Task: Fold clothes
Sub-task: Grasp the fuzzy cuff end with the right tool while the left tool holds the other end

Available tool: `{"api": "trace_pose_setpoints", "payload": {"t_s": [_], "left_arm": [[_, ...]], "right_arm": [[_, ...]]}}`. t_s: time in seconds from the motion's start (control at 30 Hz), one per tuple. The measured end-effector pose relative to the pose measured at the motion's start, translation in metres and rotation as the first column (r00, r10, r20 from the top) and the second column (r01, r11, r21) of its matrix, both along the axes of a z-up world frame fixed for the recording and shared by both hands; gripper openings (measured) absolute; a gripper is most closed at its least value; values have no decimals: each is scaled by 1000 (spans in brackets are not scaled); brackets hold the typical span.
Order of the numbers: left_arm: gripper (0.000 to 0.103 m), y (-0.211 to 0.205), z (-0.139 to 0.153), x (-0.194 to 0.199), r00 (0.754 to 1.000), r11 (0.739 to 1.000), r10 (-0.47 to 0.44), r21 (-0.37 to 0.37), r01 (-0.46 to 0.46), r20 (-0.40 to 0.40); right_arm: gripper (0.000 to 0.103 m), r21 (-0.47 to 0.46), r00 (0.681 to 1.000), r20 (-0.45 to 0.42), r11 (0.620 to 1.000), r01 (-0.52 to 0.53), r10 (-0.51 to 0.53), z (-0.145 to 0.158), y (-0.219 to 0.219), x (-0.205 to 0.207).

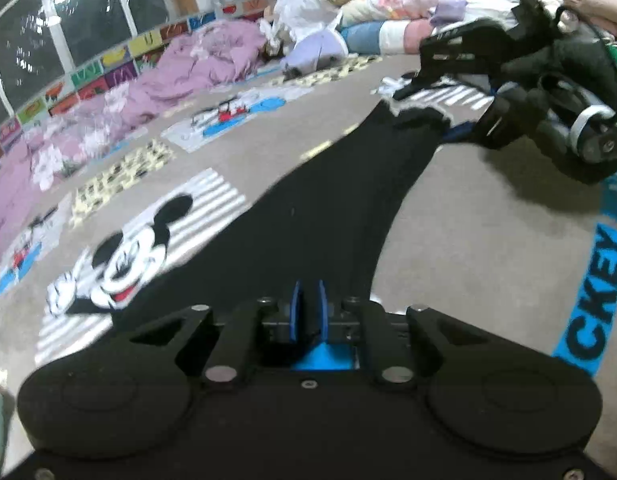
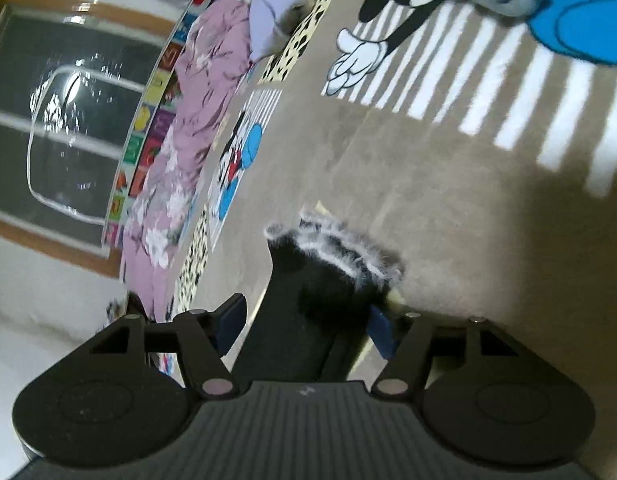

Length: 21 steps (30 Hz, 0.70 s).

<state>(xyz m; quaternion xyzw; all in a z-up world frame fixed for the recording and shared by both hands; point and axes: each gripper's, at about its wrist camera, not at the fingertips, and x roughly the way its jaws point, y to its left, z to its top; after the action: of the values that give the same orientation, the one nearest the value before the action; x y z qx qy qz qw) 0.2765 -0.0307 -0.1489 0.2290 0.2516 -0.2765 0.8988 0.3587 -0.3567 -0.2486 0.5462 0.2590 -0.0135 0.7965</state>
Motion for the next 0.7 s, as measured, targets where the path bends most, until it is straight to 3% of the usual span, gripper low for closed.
{"api": "trace_pose_setpoints", "payload": {"t_s": [0.07,0.3,0.33,0.37,0.4,0.5,0.6,0.7], "left_arm": [[22,1,3,-1,1000,1000,-4,-6,4,8],[22,5,-3,5,1000,1000,14,-7,-14,-21],[22,6,-3,6,1000,1000,15,-11,-15,-24],[22,7,-2,5,999,1000,16,-17,-17,-28],[26,10,-1,4,999,999,20,-25,-21,-33],[40,28,6,4,997,996,60,-57,-63,-43],[40,55,10,3,987,983,141,-109,-149,-77],[39,85,10,-1,964,953,229,-170,-250,-136]], "right_arm": [[57,-7,1000,8,1000,6,-6,-2,0,0],[53,-31,999,35,999,27,-25,-10,2,1],[45,-34,999,39,999,30,-28,-11,2,1],[23,-38,999,43,999,33,-31,-12,3,1],[16,-41,998,47,999,36,-34,-13,3,1],[16,-13,994,99,998,55,-53,-15,0,-7],[16,47,984,161,996,72,-79,-10,-8,-25],[16,83,975,197,992,91,-106,-8,-16,-40]]}}
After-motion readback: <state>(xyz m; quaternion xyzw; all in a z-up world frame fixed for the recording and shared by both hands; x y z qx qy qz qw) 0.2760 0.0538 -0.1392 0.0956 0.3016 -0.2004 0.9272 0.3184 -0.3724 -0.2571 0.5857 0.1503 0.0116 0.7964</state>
